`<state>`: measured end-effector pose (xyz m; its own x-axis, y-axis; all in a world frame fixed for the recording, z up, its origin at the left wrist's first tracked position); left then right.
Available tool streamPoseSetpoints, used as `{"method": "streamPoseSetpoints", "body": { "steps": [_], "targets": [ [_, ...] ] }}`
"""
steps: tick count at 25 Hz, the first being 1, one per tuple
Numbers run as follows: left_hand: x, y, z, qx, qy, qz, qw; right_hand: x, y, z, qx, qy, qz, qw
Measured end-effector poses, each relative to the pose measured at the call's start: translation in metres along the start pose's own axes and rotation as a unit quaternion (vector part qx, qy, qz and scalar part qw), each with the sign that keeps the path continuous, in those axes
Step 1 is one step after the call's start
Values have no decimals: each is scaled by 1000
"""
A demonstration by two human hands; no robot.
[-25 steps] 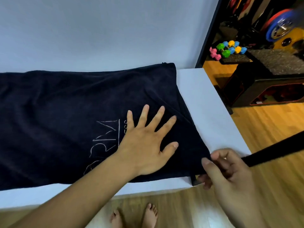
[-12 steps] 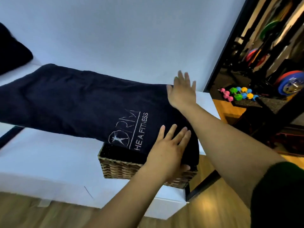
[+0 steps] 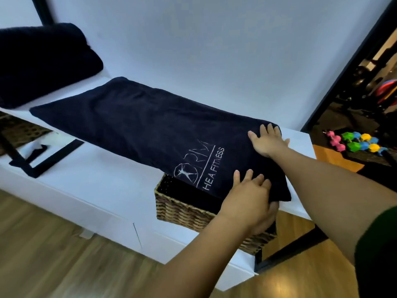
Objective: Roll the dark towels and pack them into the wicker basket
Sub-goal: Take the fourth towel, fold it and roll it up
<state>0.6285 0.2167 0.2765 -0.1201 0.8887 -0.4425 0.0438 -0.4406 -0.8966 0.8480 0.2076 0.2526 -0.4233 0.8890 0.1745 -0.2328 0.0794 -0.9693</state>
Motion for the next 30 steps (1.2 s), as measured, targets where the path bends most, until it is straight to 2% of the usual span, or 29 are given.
{"method": "streamPoseSetpoints", "body": {
  "steps": [4,6,7,8,9,10,11,12,13,14,15,16,17,19,23,24,25,26,27,28,29,30],
  "targets": [
    [-19,-8,10,-72,49,-54,995,-17,-7,-16,10,13,-34,999],
    [-20,-15,10,-41,90,-20,995,-24,-8,-30,0,22,-42,999],
    [-6,-28,3,-14,79,36,996,-29,-11,-36,-15,20,-37,999],
    [24,-47,-11,-23,35,84,996,-35,-15,-41,-28,24,-32,999],
    [70,-71,-28,-67,-27,81,994,-39,-20,-44,-39,28,-21,999],
    [125,-96,-42,-111,-103,18,988,-40,-27,-46,-55,30,14,998],
    [180,-113,-53,-115,-187,-68,973,-26,-36,-46,-83,7,76,994],
    [225,-117,-59,-69,-257,-133,955,10,-41,-45,-112,-55,117,985],
    [255,-113,-62,-17,-292,-162,942,58,-37,-42,-127,-150,154,968],
    [271,-106,-66,16,-295,-165,941,106,-24,-35,-116,-238,131,955],
    [280,-102,-69,26,-286,-156,945,142,-6,-26,-81,-288,97,949],
    [290,-104,-68,19,-285,-147,947,161,12,-19,-34,-300,72,951],
    [305,-115,-62,0,-301,-133,944,163,25,-15,7,-290,59,955],
    [364,-151,-47,-44,-372,-120,920,138,24,-22,10,-250,75,965],
    [462,-198,-33,-29,-510,-161,844,48,-1,-46,-7,-77,61,995],
    [462,-203,-45,-37,-511,-196,836,37,-4,-50,-12,-24,67,997],
    [447,-201,-69,-44,-470,-218,854,42,-6,-51,-14,13,69,997],
    [420,-191,-101,-37,-383,-223,896,67,-6,-55,-21,17,57,998],
    [384,-170,-130,-9,-273,-207,939,106,-2,-58,-27,-15,31,999],
    [349,-150,-152,30,-180,-178,967,151,4,-61,-30,-69,8,997],
    [328,-137,-168,57,-126,-157,978,193,15,-63,-24,-117,6,993],
    [328,-136,-182,62,-113,-149,980,220,26,-62,-14,-144,20,989]
  ]
}}
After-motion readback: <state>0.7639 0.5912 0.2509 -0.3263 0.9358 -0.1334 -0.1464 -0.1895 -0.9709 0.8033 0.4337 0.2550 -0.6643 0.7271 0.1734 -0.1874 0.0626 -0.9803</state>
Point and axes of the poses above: each hand's wrist, its own z-axis away from the middle knuckle, its own y-axis out of the palm, x = y × z, the point moved 10 cm from there along -z, towards the middle knuckle, and after that the axes turned 12 degrees about -y, right-handed, at the moved point
